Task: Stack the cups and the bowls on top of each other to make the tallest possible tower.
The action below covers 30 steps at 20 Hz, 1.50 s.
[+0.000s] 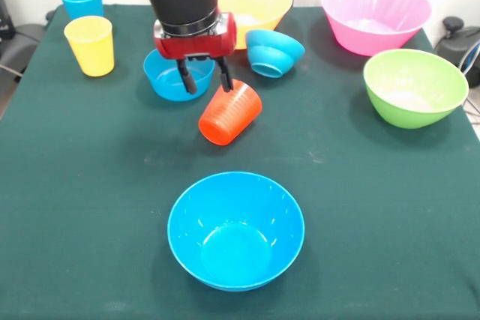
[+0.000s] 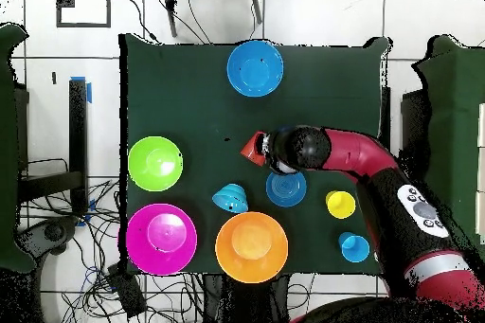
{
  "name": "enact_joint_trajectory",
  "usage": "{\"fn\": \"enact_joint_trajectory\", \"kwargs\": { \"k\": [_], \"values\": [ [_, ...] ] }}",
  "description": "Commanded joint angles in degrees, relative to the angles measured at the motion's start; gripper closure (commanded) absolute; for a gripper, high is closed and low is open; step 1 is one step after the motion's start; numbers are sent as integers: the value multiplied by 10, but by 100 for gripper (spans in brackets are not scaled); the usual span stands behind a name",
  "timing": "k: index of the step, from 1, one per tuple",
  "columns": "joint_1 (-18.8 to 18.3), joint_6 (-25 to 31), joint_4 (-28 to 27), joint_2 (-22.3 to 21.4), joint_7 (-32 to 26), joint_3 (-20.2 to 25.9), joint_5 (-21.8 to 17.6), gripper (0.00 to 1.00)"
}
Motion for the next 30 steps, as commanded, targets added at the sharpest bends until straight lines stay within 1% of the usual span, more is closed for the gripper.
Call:
{"fn": "enact_joint_trajectory", "kwargs": {
  "k": [1,4,6,7,11,12,19,25,28,30],
  "values": [
    [19,-3,31,10,-9,-34,-49,0],
    [33,30,19,-6,-6,-34,-36,0],
    [45,57,-11,-6,-12,-31,-28,0],
    [55,81,-42,1,-15,-29,-21,0],
    [73,141,-98,3,-23,-21,-1,0],
    [75,149,-106,4,-23,-20,1,0],
    [83,203,-126,-20,-24,-11,14,0],
    [98,234,-170,-11,-20,-4,25,0],
    [101,245,-176,-14,-20,-3,29,0],
    [95,245,-167,-21,-24,-2,33,0]
  ]
}}
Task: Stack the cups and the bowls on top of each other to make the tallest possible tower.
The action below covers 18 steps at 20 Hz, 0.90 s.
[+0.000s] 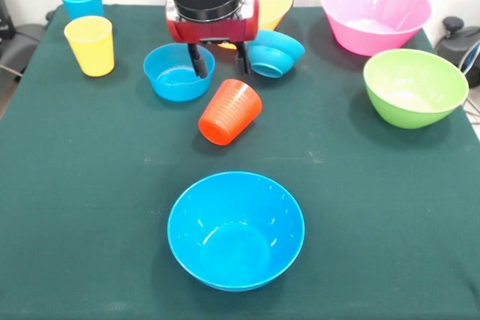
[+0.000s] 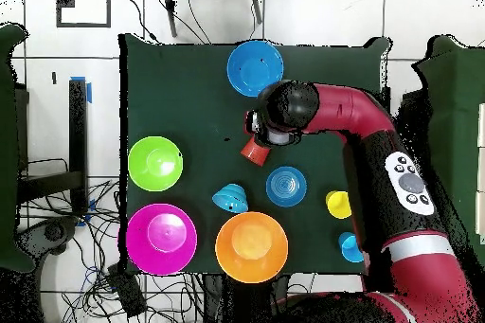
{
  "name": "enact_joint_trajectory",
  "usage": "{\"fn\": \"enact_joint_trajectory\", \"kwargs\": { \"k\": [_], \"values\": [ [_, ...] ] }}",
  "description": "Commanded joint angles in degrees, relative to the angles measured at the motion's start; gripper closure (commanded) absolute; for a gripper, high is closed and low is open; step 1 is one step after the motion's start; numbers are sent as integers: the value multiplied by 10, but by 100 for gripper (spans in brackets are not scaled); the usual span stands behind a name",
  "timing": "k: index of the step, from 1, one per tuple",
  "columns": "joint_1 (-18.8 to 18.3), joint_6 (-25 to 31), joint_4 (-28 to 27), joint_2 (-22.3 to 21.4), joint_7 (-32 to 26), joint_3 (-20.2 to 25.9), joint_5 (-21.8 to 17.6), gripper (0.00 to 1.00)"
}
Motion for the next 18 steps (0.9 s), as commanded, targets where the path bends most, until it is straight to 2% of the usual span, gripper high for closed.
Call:
{"fn": "enact_joint_trajectory", "kwargs": {
  "k": [1,8,13,18],
  "values": [
    [9,48,-24,-7,-31,12,10,0],
    [-26,45,59,-71,-57,11,24,0],
    [-43,16,111,-89,-59,7,18,0],
    [-47,-3,136,-97,-46,7,10,0]
  ]
}}
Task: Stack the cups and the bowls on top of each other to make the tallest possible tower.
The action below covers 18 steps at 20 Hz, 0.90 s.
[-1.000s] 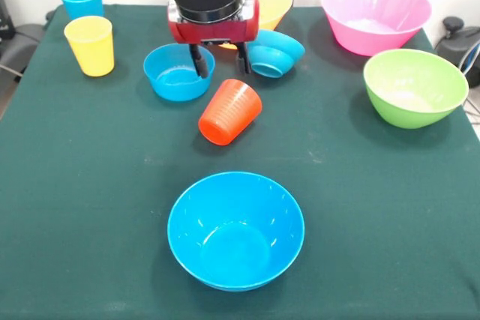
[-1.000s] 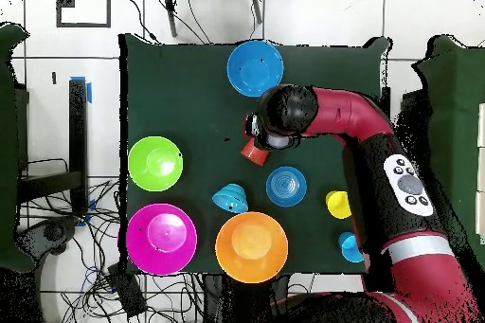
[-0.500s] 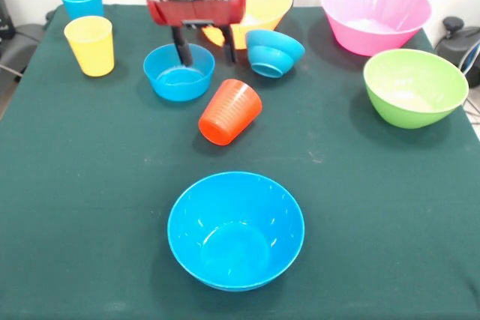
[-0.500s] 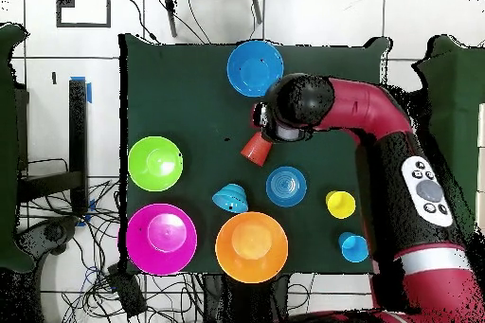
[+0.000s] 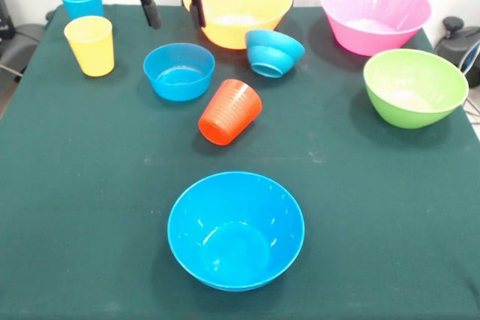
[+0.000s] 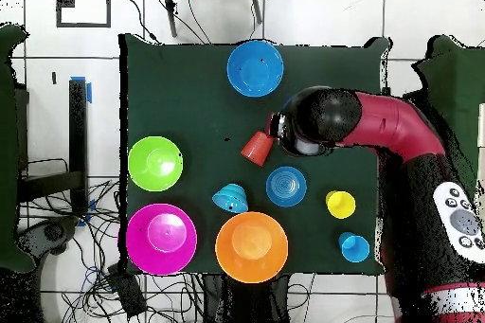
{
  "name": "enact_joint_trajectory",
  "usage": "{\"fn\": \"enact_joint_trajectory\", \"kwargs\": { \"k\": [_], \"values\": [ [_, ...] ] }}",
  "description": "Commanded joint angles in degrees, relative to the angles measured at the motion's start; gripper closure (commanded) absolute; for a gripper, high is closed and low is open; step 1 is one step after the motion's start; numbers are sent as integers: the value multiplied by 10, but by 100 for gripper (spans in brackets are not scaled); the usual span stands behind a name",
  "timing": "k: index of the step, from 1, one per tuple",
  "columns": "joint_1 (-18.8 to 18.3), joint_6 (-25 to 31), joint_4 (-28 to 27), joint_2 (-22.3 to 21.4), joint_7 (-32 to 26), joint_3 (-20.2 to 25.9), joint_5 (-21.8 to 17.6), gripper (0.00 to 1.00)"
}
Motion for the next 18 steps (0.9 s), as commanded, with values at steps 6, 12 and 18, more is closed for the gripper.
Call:
{"fn": "enact_joint_trajectory", "kwargs": {
  "k": [6,12,18],
  "values": [
    [2,-41,94,-3,-30,4,-25,0],
    [20,-116,90,39,-2,-10,-59,0],
    [55,-137,57,65,21,-29,-62,0]
  ]
}}
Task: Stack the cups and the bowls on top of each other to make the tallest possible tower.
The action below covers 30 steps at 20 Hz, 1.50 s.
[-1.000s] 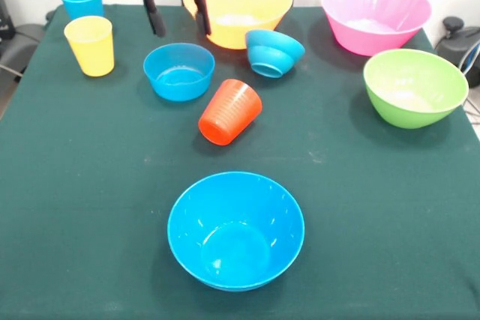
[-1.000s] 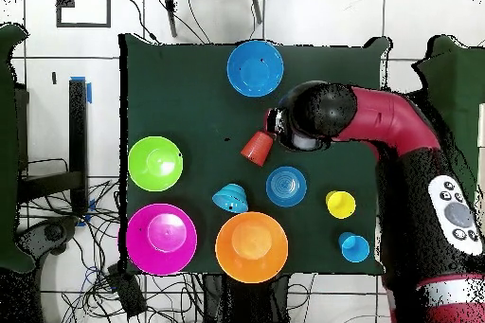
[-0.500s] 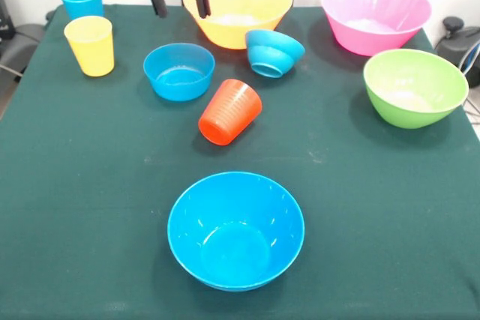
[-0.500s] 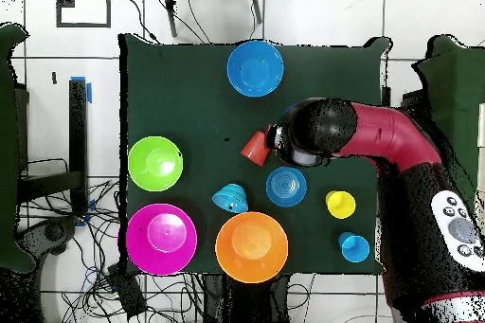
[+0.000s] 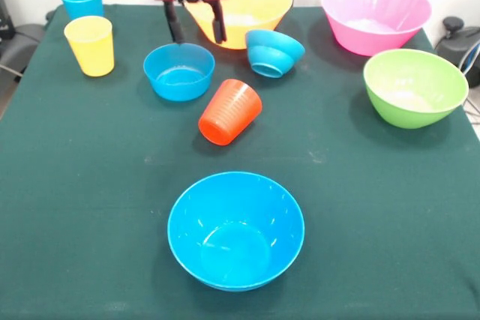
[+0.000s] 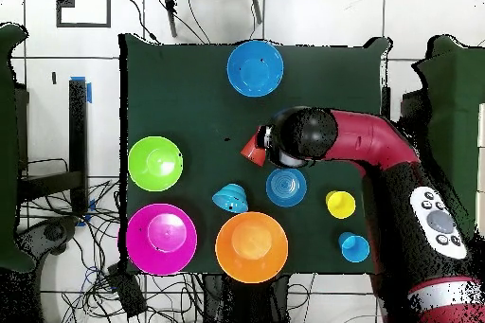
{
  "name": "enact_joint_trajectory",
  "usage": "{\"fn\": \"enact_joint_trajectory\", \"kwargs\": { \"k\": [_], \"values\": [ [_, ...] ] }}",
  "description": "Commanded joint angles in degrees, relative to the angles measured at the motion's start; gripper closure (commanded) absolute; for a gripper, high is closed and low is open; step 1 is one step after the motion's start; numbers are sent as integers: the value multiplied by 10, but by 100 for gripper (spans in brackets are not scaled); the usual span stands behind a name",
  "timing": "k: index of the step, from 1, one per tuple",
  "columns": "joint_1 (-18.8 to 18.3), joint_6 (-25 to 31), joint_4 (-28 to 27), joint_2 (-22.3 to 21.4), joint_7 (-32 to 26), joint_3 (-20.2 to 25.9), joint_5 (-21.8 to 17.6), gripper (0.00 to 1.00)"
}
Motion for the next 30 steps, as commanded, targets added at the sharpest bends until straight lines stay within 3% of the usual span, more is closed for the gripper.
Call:
{"fn": "enact_joint_trajectory", "kwargs": {
  "k": [1,4,8,13,18,24,30],
  "values": [
    [40,-50,-6,61,17,-14,-49,0],
    [42,-52,-32,89,5,0,-31,0],
    [61,-28,-50,85,20,-11,-23,0],
    [56,-43,5,47,29,-14,-14,0],
    [49,-55,28,43,30,-11,-10,0],
    [27,-78,36,67,19,11,5,0],
    [23,-68,-12,102,-2,21,10,0]
  ]
}}
